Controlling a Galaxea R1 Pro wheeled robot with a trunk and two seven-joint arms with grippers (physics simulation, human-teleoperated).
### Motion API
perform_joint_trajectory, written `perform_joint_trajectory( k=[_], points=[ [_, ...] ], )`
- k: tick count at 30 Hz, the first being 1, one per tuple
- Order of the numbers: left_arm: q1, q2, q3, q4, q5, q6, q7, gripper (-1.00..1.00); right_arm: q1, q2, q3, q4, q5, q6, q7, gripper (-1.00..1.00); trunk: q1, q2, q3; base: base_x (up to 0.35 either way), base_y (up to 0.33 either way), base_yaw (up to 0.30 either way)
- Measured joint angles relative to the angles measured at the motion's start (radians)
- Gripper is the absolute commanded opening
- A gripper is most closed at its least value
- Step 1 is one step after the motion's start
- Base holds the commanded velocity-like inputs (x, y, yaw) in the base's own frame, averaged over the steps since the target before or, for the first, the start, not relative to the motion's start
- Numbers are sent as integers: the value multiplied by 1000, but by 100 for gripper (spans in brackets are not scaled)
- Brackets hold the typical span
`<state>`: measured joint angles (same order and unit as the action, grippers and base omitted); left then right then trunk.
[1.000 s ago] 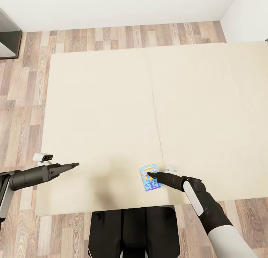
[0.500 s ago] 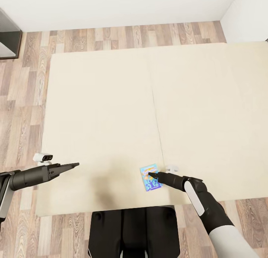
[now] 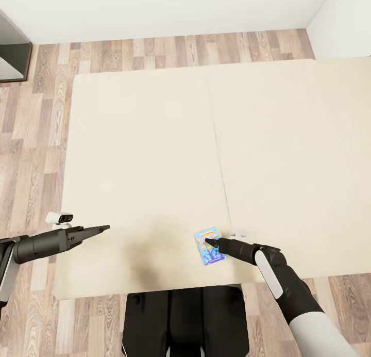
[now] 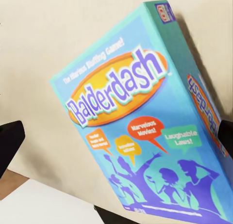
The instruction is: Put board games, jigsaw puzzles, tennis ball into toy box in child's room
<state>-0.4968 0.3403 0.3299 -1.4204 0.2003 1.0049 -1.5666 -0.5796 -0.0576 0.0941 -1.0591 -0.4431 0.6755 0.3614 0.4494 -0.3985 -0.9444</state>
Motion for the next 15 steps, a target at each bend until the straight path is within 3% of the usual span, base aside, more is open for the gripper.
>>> perform_joint_trajectory(
  k=[6,15],
  points=[
    [0,0,0,0,0,0,0,100,0,0,0,0,0,0,0,100,0,0,0,0,132,0],
    [0,0,0,0,1,0,0,100,0,6,0,-2,0,0,0,100,0,0,0,0,25,0]
  ],
)
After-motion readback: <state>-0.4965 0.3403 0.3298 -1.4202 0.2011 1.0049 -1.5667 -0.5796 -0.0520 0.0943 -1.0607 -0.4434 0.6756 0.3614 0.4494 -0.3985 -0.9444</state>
